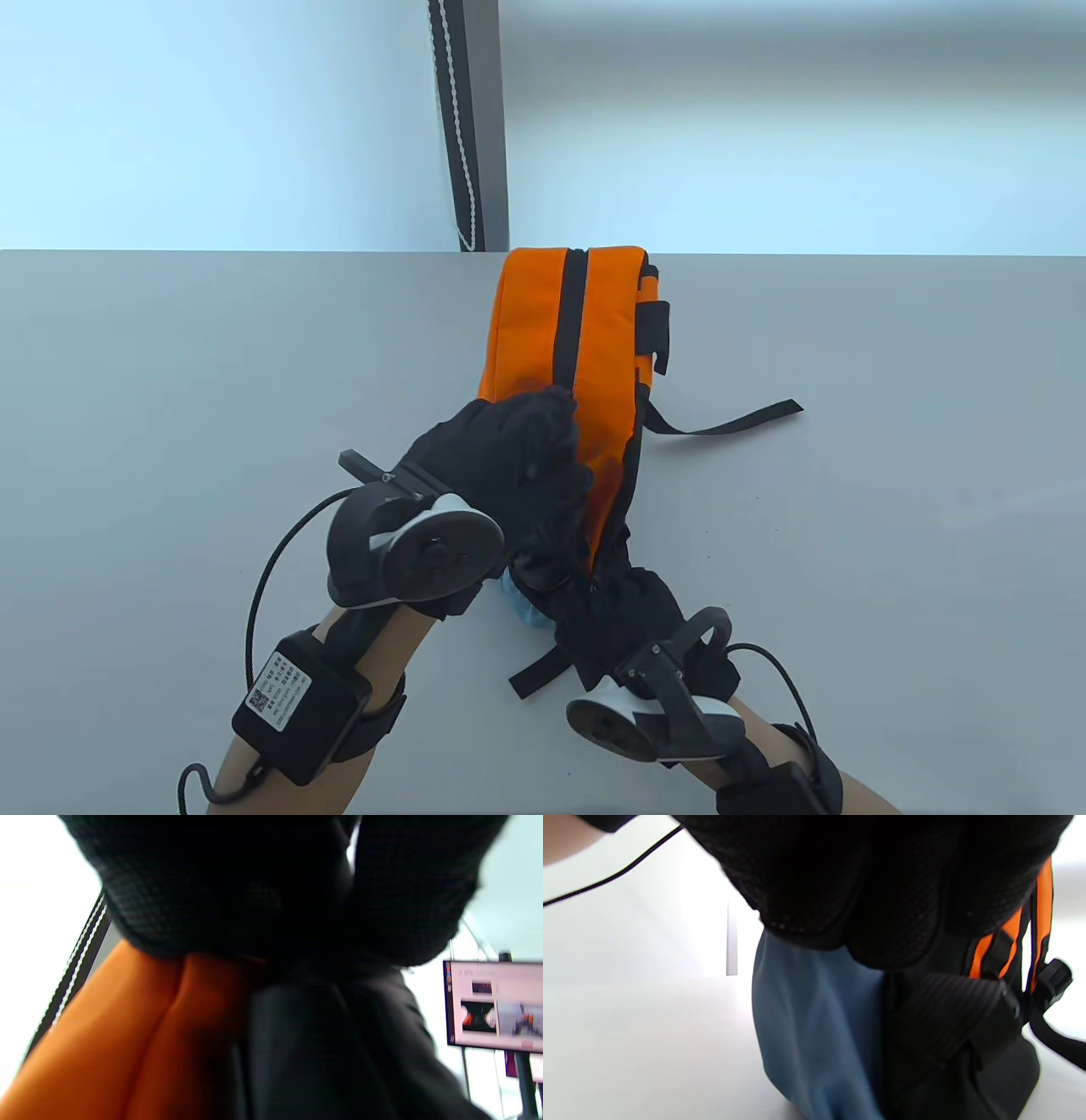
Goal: Pack school bag
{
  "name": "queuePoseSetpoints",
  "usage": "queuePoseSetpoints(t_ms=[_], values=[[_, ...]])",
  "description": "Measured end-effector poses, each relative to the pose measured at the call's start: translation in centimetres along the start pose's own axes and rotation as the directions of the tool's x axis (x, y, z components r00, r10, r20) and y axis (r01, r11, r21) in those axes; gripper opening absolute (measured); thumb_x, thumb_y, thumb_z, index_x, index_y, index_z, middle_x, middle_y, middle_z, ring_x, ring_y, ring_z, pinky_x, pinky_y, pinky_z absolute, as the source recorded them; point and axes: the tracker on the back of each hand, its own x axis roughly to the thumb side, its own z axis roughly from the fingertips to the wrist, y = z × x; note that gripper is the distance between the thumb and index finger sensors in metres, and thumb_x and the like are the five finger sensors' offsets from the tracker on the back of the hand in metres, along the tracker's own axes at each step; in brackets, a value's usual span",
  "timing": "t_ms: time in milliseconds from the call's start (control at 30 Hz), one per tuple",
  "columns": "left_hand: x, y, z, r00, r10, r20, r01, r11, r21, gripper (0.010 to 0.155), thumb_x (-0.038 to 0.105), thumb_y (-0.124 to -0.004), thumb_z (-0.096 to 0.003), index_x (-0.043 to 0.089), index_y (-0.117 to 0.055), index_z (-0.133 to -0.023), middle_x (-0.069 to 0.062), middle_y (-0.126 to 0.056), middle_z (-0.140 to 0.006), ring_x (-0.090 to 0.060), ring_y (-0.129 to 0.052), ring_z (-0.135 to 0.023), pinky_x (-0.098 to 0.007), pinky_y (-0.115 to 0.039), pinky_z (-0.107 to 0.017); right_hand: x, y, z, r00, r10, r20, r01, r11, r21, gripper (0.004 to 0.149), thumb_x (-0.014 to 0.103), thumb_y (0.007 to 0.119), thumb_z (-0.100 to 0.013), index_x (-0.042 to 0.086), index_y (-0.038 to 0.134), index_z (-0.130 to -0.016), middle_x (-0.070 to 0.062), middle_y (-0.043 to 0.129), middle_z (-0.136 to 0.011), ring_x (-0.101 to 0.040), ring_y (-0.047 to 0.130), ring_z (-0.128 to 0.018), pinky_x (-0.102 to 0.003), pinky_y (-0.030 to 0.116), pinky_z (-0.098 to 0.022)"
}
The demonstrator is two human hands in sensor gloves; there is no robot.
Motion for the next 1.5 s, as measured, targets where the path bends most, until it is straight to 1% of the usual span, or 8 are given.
queuePoseSetpoints(t_ms=[300, 433, 567, 767, 900, 1100, 1267, 1500], values=[[0.4, -0.4, 0.6, 1.0, -0.005, 0.016, 0.007, 0.993, -0.115, 0.053, 0.051, -0.088, -0.0455, 0.019, -0.096, -0.087, -0.024, -0.081, -0.106, -0.038, -0.092, -0.081, -0.057, -0.088, -0.053, -0.8, 0.8, -0.2, 0.996, -0.085, 0.015, 0.085, 0.996, 0.012, 0.033, 0.023, 0.092, -0.049, 0.008, 0.1, -0.077, -0.008, 0.112, -0.045, -0.034, 0.113, -0.048, -0.068, 0.089, -0.048], [0.7, 0.9, 0.8, 0.981, 0.086, -0.175, -0.069, 0.992, 0.102, 0.074, 0.06, -0.085, -0.0453, 0.006, -0.08, -0.095, -0.025, -0.086, -0.089, -0.034, -0.098, -0.06, -0.05, -0.091, -0.038, -1.9, 0.1, -0.2, 0.98, -0.194, 0.033, 0.19, 0.977, 0.092, 0.043, 0.027, 0.09, -0.051, 0.005, 0.093, -0.088, -0.011, 0.113, -0.055, -0.039, 0.112, -0.056, -0.069, 0.087, -0.05], [1.8, -0.2, -0.6, 0.961, -0.071, -0.268, 0.054, 0.996, -0.073, 0.106, 0.075, -0.074, -0.0456, 0.0, -0.048, -0.116, -0.027, -0.077, -0.096, -0.038, -0.091, -0.068, -0.054, -0.087, -0.047, -4.2, -3.8, -0.5, 0.968, -0.252, 0.018, 0.248, 0.961, 0.122, 0.042, 0.026, 0.091, -0.051, 0.006, 0.095, -0.087, -0.013, 0.113, -0.058, -0.041, 0.11, -0.062, -0.07, 0.085, -0.052], [4.6, -2.2, -1.7, 0.892, -0.303, -0.337, 0.204, 0.932, -0.298, 0.127, 0.084, -0.074, -0.0409, -0.013, -0.038, -0.115, -0.038, -0.064, -0.106, -0.051, -0.078, -0.083, -0.066, -0.077, -0.058, -12.4, -12.1, -4.1, 0.946, 0.063, -0.317, -0.087, 0.994, -0.061, 0.05, 0.025, 0.092, -0.051, 0.007, 0.087, -0.098, -0.013, 0.109, -0.071, -0.041, 0.106, -0.071, -0.07, 0.083, -0.056], [5.4, -3.6, -1.8, 0.88, -0.308, -0.362, 0.23, 0.943, -0.242, 0.102, 0.068, -0.083, -0.0479, -0.01, -0.061, -0.11, -0.035, -0.078, -0.095, -0.05, -0.083, -0.08, -0.068, -0.077, -0.056, -16.3, -12.1, -8.8, 0.937, -0.109, -0.332, 0.095, 0.994, -0.058, 0.084, 0.022, 0.091, -0.051, 0.004, 0.043, -0.117, -0.035, 0.064, -0.117, -0.058, 0.079, -0.097, -0.078, 0.069, -0.064], [5.1, -3.2, -1.6, 0.942, -0.186, -0.279, 0.144, 0.976, -0.164, 0.057, 0.037, -0.089, -0.0513, 0.002, -0.087, -0.096, -0.024, -0.088, -0.087, -0.044, -0.09, -0.076, -0.068, -0.078, -0.056, -18.5, -10.6, -15.1, 0.956, -0.046, -0.29, 0.069, 0.995, 0.072, 0.101, 0.022, 0.093, -0.048, 0.01, 0.02, -0.116, -0.035, 0.022, -0.124, -0.064, 0.056, -0.109, -0.084, 0.058, -0.069], [3.7, -2.8, -1.2, 0.962, -0.102, -0.253, 0.075, 0.99, -0.116, 0.049, 0.031, -0.091, -0.0494, 0.006, -0.091, -0.091, -0.021, -0.092, -0.083, -0.042, -0.093, -0.072, -0.067, -0.08, -0.055, -19.2, -10.5, -16.1, 0.963, -0.123, -0.241, 0.122, 0.992, -0.021, 0.061, 0.026, 0.098, -0.042, 0.019, 0.077, -0.099, -0.022, 0.067, -0.121, -0.061, 0.062, -0.11, -0.086, 0.06, -0.069], [0.9, -0.3, -3.4, 0.936, -0.186, -0.298, 0.187, 0.982, -0.026, 0.041, 0.029, -0.096, -0.0447, 0.013, -0.098, -0.083, -0.016, -0.099, -0.076, -0.036, -0.098, -0.066, -0.07, -0.078, -0.058, -19.2, -12.2, -14.3, 0.957, 0.044, -0.286, -0.12, 0.96, -0.254, 0.044, 0.029, 0.098, -0.035, 0.013, 0.088, -0.076, -0.012, 0.102, -0.085, -0.04, 0.103, -0.083, -0.072, 0.092, -0.054]])
